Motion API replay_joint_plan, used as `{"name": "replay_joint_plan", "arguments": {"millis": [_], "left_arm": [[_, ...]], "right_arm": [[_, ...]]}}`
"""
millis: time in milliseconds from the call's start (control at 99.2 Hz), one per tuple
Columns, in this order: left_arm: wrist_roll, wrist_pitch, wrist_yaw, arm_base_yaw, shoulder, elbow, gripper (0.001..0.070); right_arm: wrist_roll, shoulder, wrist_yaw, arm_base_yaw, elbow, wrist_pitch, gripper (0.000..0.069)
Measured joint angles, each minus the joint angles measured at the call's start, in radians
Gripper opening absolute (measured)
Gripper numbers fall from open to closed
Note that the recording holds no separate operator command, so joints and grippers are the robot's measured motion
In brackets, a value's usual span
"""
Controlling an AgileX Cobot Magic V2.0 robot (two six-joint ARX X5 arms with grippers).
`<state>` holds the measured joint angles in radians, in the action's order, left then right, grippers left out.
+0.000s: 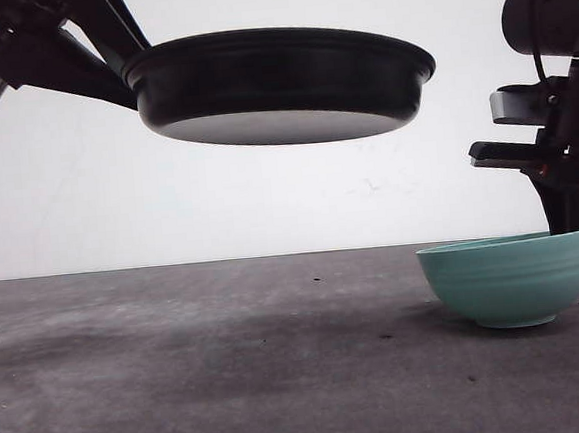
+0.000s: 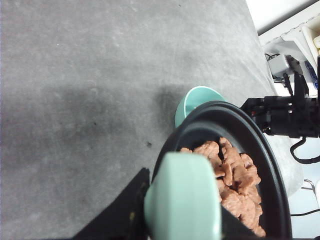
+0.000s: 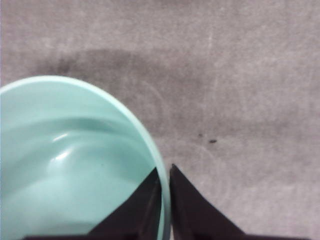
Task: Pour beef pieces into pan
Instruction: 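Lower the empty bowl onto the table and release with the right gripper, then lower the pan onto the table and release the handle with the left gripper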
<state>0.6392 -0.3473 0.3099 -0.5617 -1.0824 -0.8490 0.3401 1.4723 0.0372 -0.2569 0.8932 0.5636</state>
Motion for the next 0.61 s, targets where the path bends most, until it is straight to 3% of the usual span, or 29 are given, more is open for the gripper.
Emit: {"name": "replay_joint_plan", "arguments": {"millis": [81, 232, 292, 383, 444, 474, 555, 605], "left_arm": [[-0.002, -0.001, 0.0, 0.0, 0.0, 0.0, 0.0052], [-0.018, 0.004, -0.006, 0.0, 0.0, 0.0, 0.0052], [-0.027, 0.013, -0.022, 0.0, 0.0, 0.0, 0.0052], [-0.043, 0.049, -0.044, 0.011, -0.006, 0.0, 0.0052], [-0.046, 0.093, -0.05, 0.029, -0.019, 0.0, 0.0052], [-0.047, 0.118, -0.05, 0.041, -0.029, 0.0, 0.0052], [-0.048, 0.189, -0.052, 0.077, -0.066, 0.0, 0.0052], [-0.048, 0.226, -0.053, 0.1, -0.094, 0.0, 0.0052]], "right_arm": [[-0.001, 0.0, -0.031, -0.006, 0.0, -0.003, 0.0121], [-0.002, -0.026, -0.034, -0.006, 0.0, -0.001, 0.0444], [-0.002, -0.065, -0.034, -0.006, 0.0, -0.001, 0.0496], [-0.002, -0.161, -0.034, -0.009, 0.013, 0.018, 0.0521], [-0.002, -0.242, -0.029, -0.018, 0.043, 0.039, 0.0498], [-0.003, -0.287, -0.017, -0.023, 0.064, 0.048, 0.0435], [-0.027, -0.425, 0.013, -0.047, 0.129, 0.071, 0.0186], [-0.039, -0.507, 0.016, -0.066, 0.164, 0.083, 0.0096]]}}
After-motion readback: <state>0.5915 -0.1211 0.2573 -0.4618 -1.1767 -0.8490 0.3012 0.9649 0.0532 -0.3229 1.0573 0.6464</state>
